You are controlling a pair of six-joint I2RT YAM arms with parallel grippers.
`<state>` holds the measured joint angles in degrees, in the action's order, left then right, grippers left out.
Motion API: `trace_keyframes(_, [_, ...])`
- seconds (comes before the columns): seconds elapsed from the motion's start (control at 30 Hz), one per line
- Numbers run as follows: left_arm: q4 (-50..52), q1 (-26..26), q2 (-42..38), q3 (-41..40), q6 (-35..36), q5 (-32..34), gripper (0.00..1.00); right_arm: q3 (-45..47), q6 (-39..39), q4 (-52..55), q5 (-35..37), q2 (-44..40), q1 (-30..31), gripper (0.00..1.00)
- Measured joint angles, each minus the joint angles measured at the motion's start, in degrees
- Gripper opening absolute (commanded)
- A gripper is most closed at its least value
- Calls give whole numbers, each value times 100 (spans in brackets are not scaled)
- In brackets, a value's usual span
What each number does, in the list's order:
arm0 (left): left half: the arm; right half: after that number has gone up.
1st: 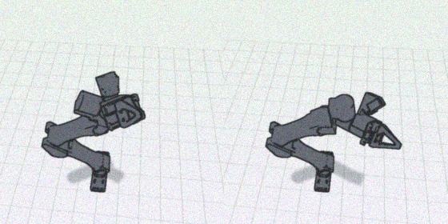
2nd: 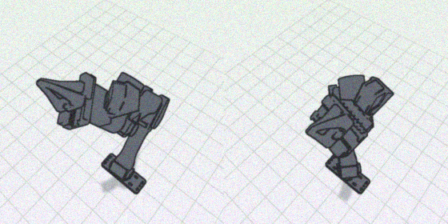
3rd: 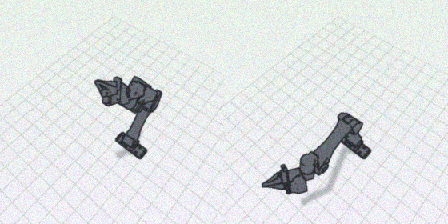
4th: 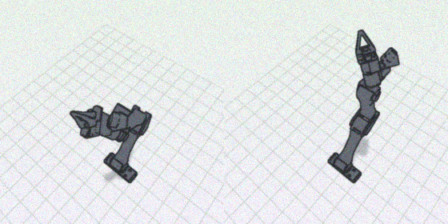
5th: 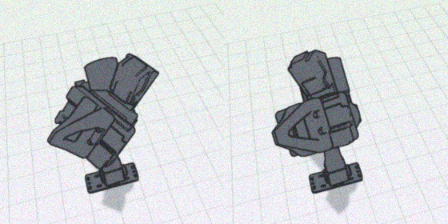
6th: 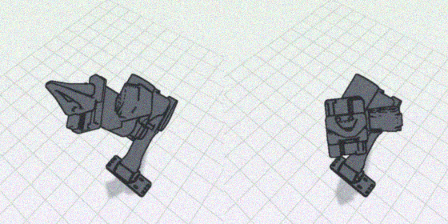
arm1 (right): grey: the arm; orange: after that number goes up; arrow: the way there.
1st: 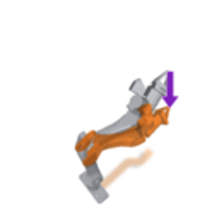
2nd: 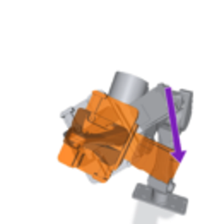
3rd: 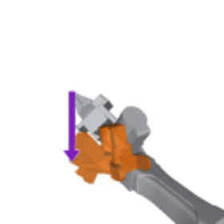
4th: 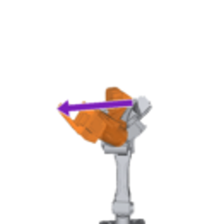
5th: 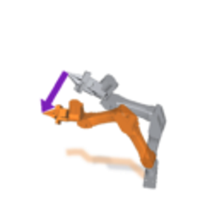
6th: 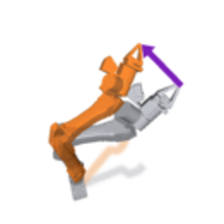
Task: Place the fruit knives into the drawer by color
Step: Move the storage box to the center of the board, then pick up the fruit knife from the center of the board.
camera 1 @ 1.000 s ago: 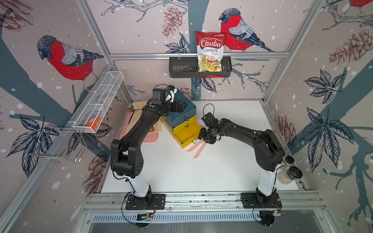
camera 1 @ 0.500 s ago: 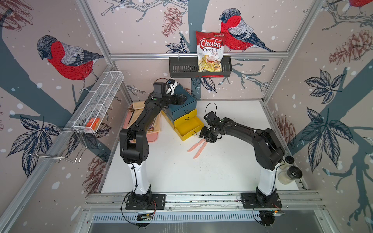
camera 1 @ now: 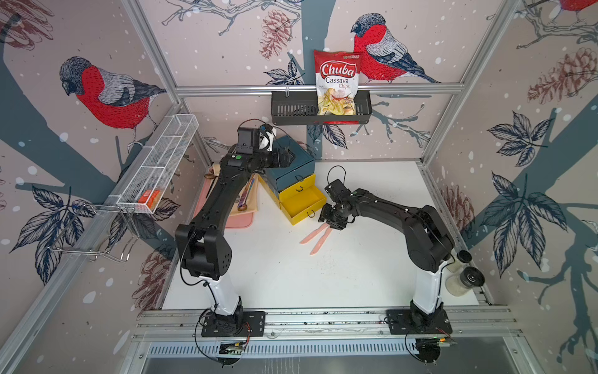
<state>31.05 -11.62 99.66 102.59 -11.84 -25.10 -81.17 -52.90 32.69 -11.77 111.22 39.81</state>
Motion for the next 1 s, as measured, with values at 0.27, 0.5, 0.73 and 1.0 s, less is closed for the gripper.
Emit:
trace_keyframes(0.27, [861,-295,-1193,-1049,-118,343,97,356,-127,243,173,-291,76,59])
trace_keyframes(0.5, [1939,-743,-2048,-2337,-339,216,97,457,-262,321,273,-315,164,58])
trace_keyframes(0.73, [2068,-855,-2496,-3121,-520,-85,97,330,-278,358,389,24,184,54])
trace_keyframes(1.0, [1952,-879,-2531,-3119,-629,-188,97,-116,-278,459,555,522,356,44])
